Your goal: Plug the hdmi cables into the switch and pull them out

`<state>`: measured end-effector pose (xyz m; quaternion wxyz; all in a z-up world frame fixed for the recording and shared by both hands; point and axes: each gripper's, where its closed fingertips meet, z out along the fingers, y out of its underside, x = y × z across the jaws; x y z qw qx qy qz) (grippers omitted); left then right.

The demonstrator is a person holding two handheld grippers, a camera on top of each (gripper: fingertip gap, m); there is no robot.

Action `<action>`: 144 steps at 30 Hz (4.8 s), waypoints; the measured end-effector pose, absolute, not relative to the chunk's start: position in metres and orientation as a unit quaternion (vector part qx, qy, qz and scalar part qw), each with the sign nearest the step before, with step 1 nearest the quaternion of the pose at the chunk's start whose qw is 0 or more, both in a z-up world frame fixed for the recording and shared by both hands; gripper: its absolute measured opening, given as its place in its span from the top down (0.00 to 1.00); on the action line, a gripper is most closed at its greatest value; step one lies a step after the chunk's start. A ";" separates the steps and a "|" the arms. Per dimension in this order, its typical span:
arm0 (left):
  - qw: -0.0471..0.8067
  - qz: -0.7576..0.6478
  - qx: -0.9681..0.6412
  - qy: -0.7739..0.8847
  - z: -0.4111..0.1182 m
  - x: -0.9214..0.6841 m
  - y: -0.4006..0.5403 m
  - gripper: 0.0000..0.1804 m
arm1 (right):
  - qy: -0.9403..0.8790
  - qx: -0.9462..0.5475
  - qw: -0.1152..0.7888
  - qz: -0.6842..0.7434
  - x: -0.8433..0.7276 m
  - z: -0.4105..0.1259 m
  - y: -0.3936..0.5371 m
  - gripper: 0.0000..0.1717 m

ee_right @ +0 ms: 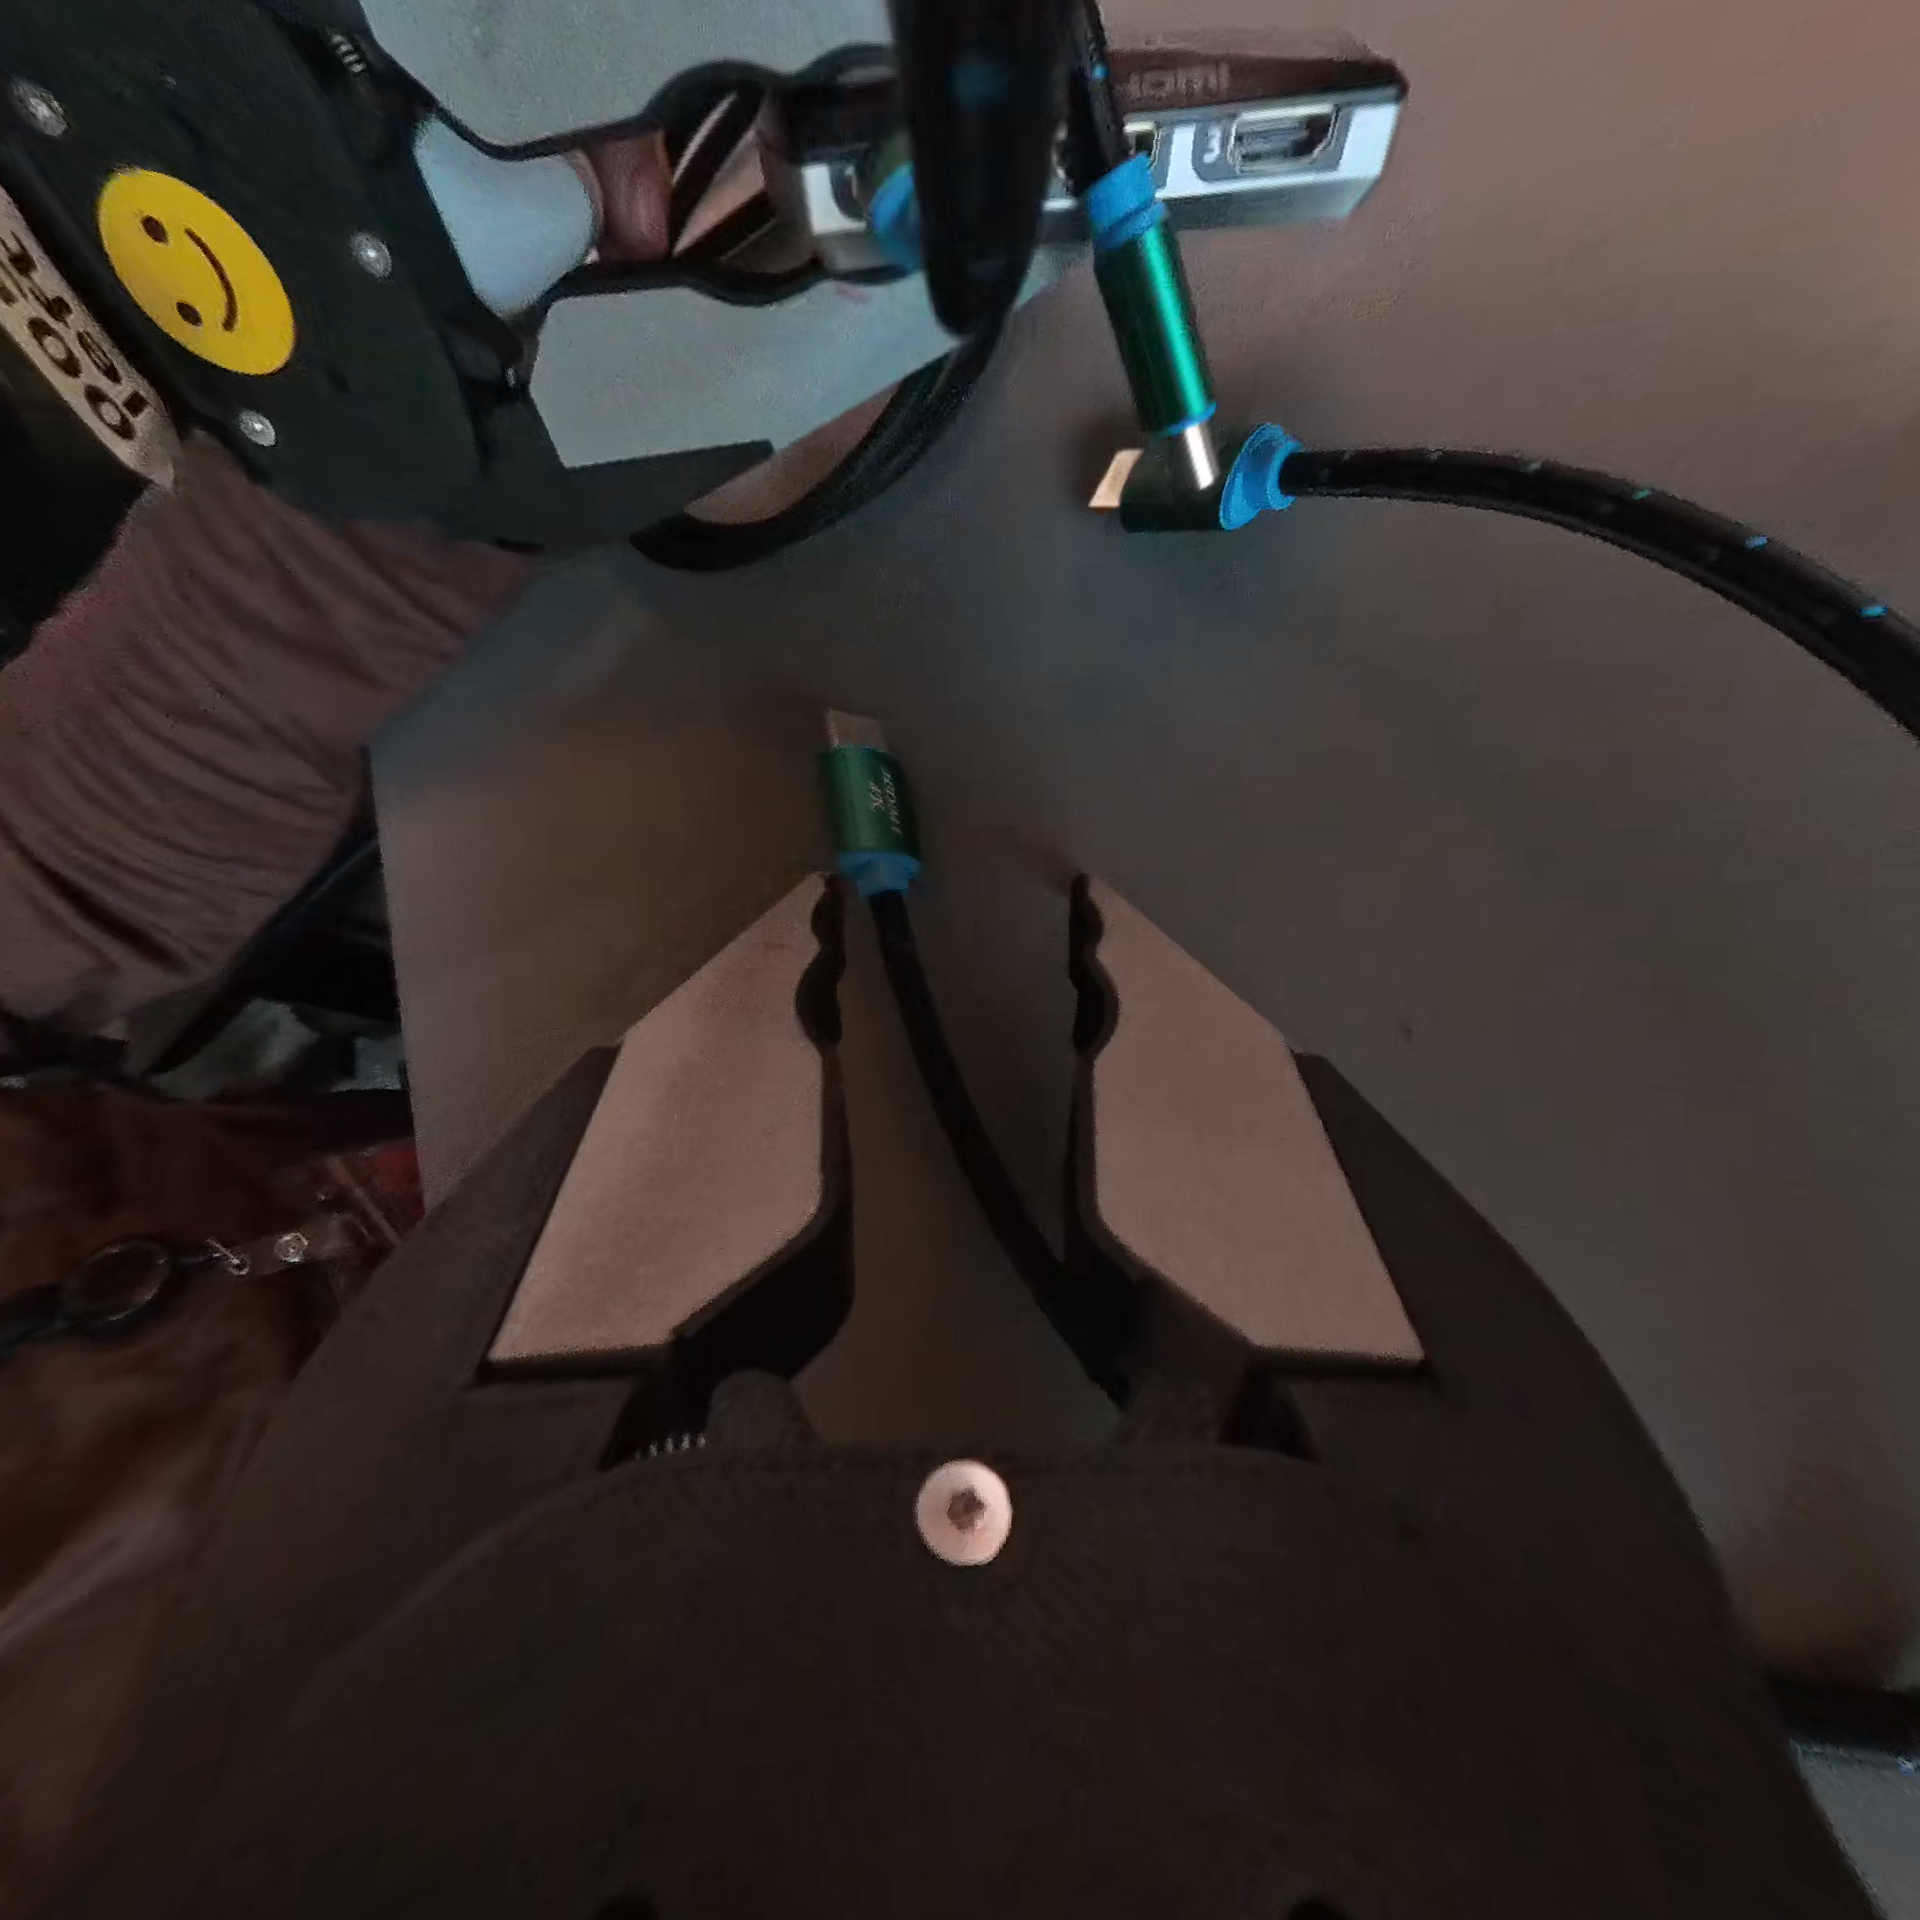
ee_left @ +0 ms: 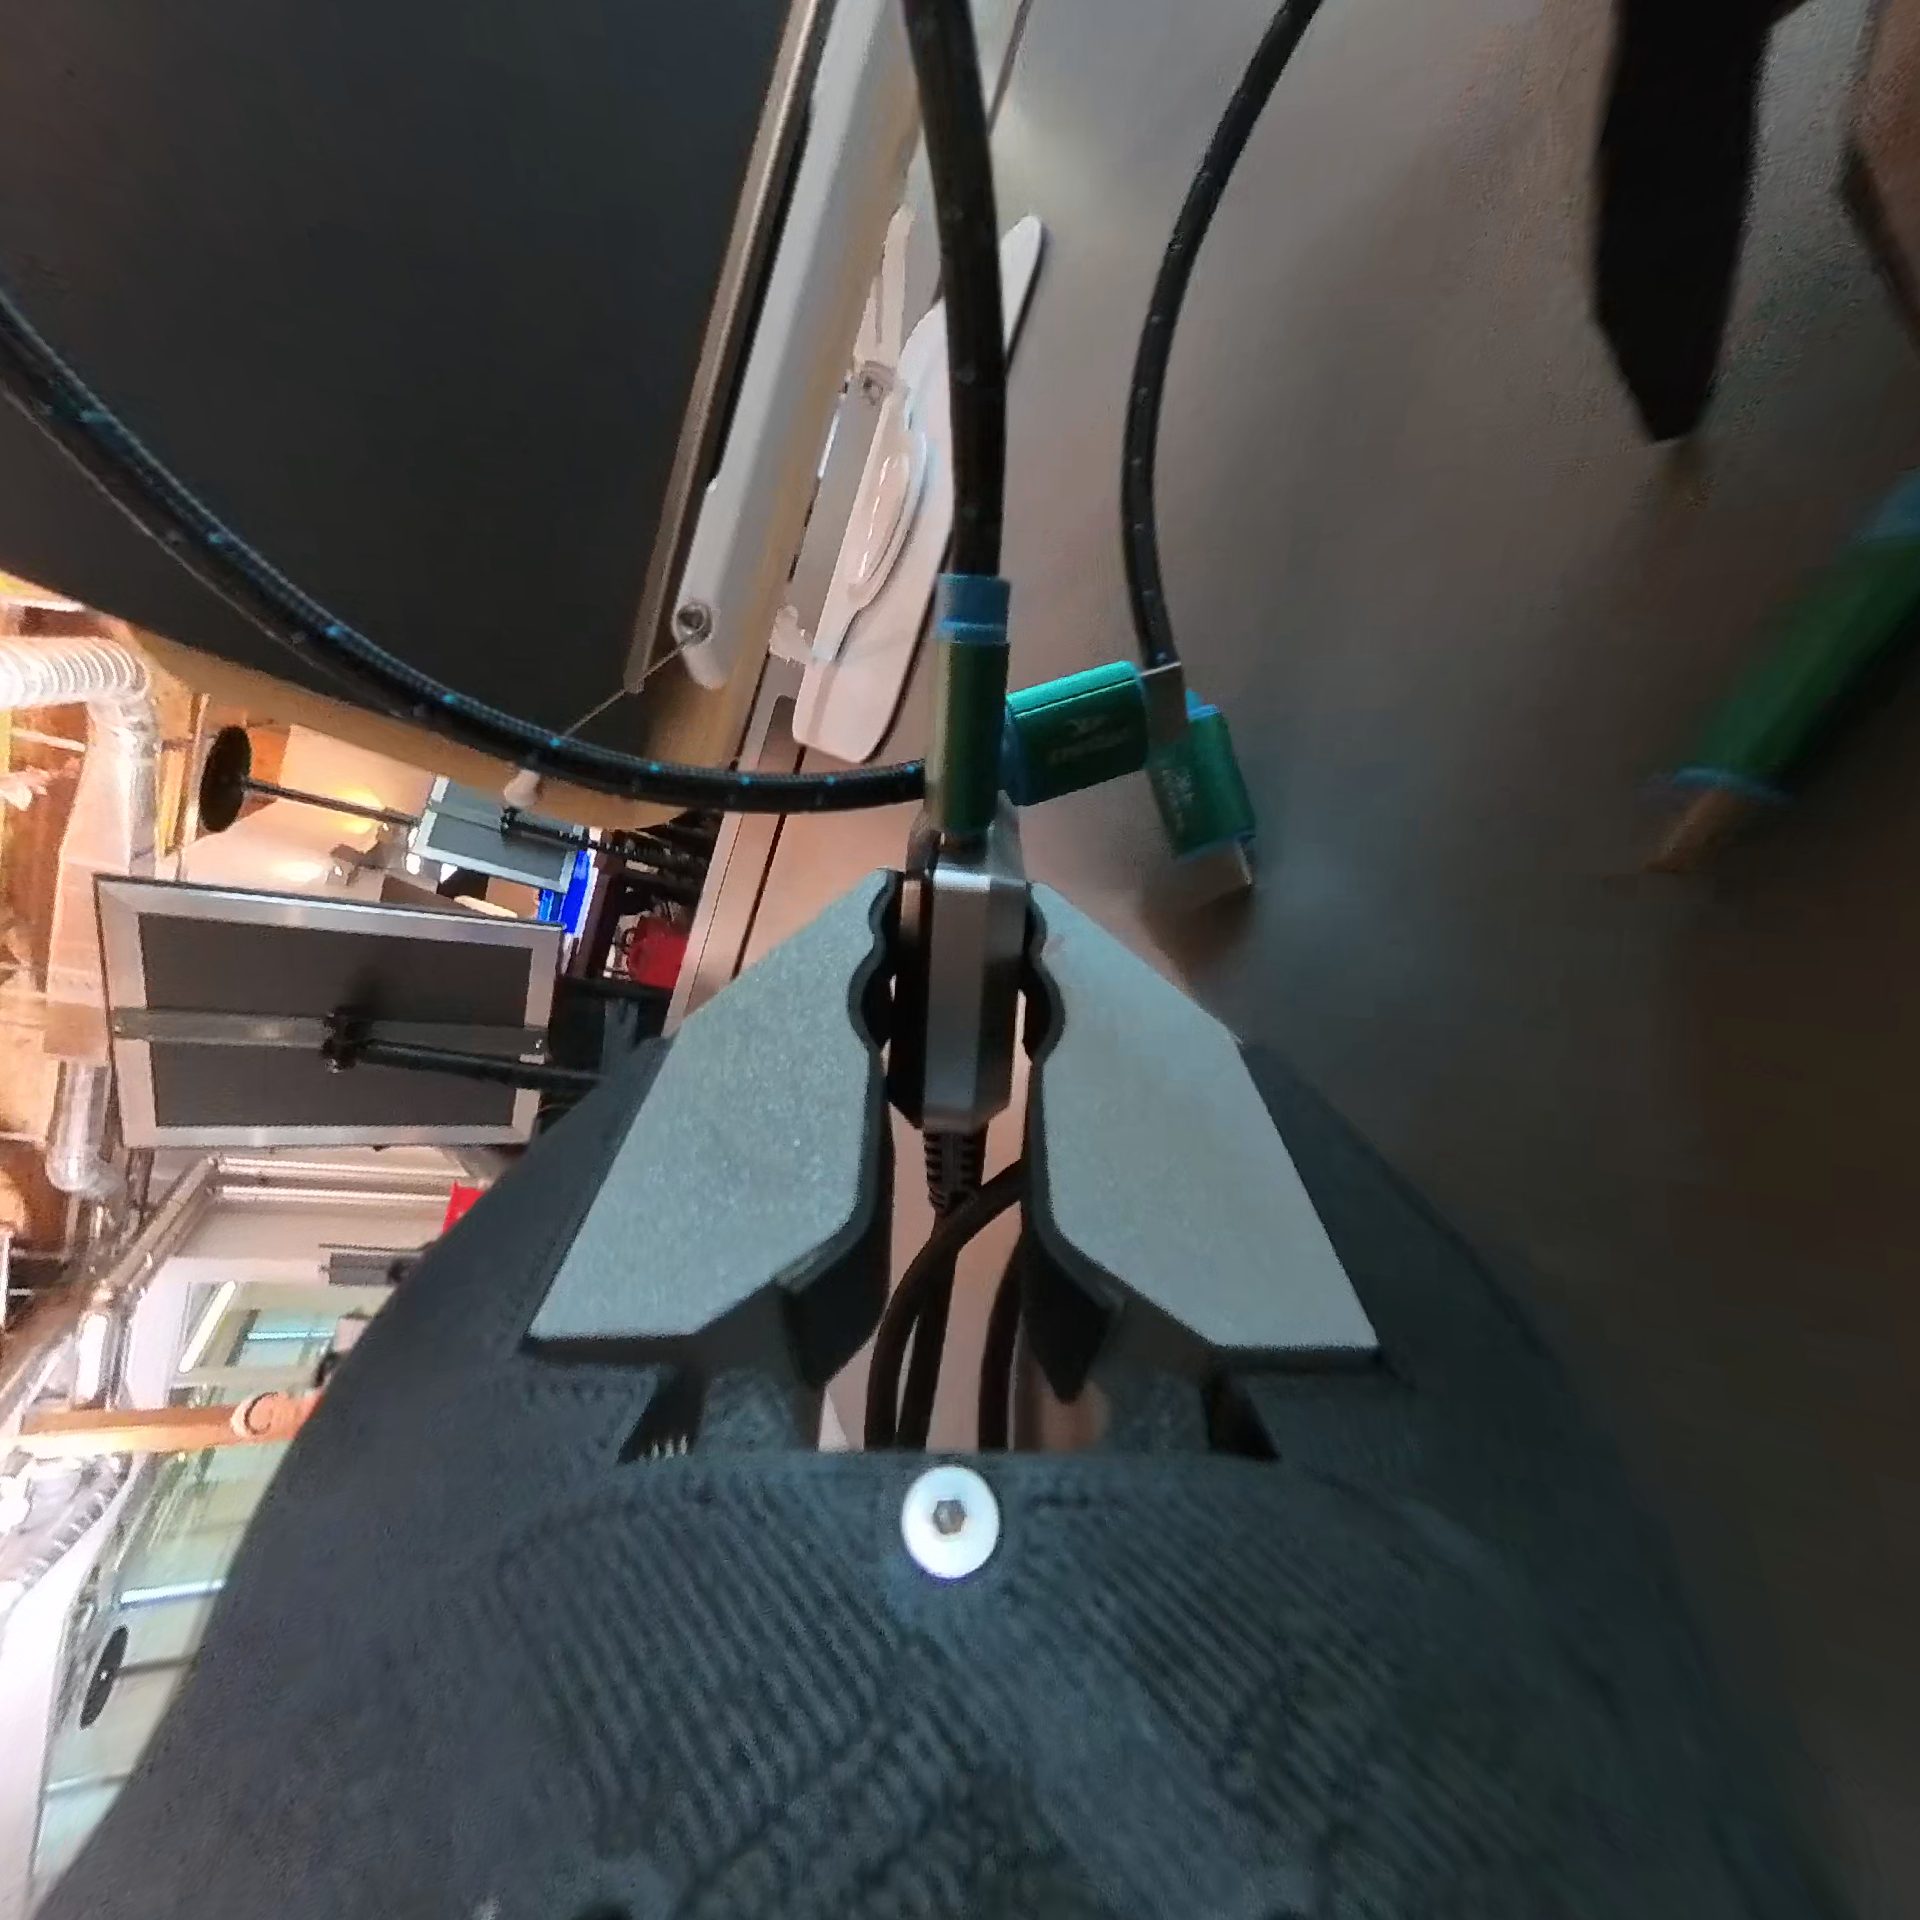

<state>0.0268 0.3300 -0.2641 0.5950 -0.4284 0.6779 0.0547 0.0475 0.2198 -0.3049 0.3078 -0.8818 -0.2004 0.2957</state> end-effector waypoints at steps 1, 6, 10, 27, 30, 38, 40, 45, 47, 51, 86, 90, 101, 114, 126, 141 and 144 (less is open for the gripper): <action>0.597 0.056 -0.431 0.674 -0.263 0.026 0.331 0.89 | -0.198 -0.881 0.305 0.302 0.046 -0.303 0.219 0.75; 0.603 0.055 -0.435 0.667 -0.259 0.024 0.333 0.90 | -0.198 -0.885 0.283 0.312 0.043 -0.305 0.212 0.78; 0.601 0.059 -0.433 0.669 -0.260 0.024 0.333 0.90 | -0.210 -0.882 0.270 0.324 0.033 -0.305 0.207 0.79; 0.618 0.103 -0.479 0.615 -0.249 0.007 0.361 0.90 | -0.425 -0.829 0.359 0.059 0.073 -0.265 0.282 0.79; 0.619 0.099 -0.484 0.610 -0.248 0.005 0.363 0.90 | -0.510 -0.799 0.316 0.028 0.070 -0.281 0.288 0.79; 0.621 0.092 -0.492 0.603 -0.245 0.001 0.367 0.90 | -0.549 -0.784 0.281 0.069 0.058 -0.304 0.298 0.83; 0.621 0.095 -0.488 0.607 -0.246 0.002 0.366 0.90 | -0.543 -0.788 0.281 0.074 0.057 -0.310 0.302 0.91; 0.617 0.099 -0.471 0.623 -0.251 0.003 0.363 0.90 | -0.493 -0.804 0.317 0.102 0.056 -0.310 0.299 0.91; 0.614 0.106 -0.462 0.632 -0.254 0.005 0.362 0.90 | -0.459 -0.816 0.340 0.087 0.063 -0.310 0.298 0.91; 0.613 0.130 -0.428 0.651 -0.258 0.010 0.356 0.90 | -0.389 -0.854 0.342 0.047 0.084 -0.304 0.287 0.92; 0.676 0.118 -0.250 0.683 -0.243 0.044 0.291 0.90 | -0.246 -0.860 0.428 0.129 0.090 -0.253 0.265 0.94; 0.675 0.136 -0.233 0.687 -0.243 0.045 0.288 0.89 | -0.241 -0.866 0.420 0.122 0.093 -0.256 0.265 0.94; 0.665 0.138 -0.237 0.695 -0.249 0.045 0.287 0.90 | -0.253 -0.869 0.415 0.097 0.095 -0.262 0.266 0.94; 0.662 0.153 -0.227 0.698 -0.250 0.048 0.282 0.90 | -0.227 -0.879 0.398 0.133 0.097 -0.266 0.264 0.94; 0.659 0.153 -0.212 0.705 -0.251 0.048 0.279 0.90 | -0.261 -0.870 0.401 0.120 0.096 -0.266 0.262 0.94; 0.653 0.183 -0.237 0.695 -0.256 0.046 0.289 0.90 | -0.269 -0.864 0.402 0.139 0.089 -0.269 0.262 0.96; 0.656 0.174 -0.231 0.697 -0.253 0.047 0.285 0.90 | -0.266 -0.870 0.393 0.133 0.091 -0.273 0.263 0.96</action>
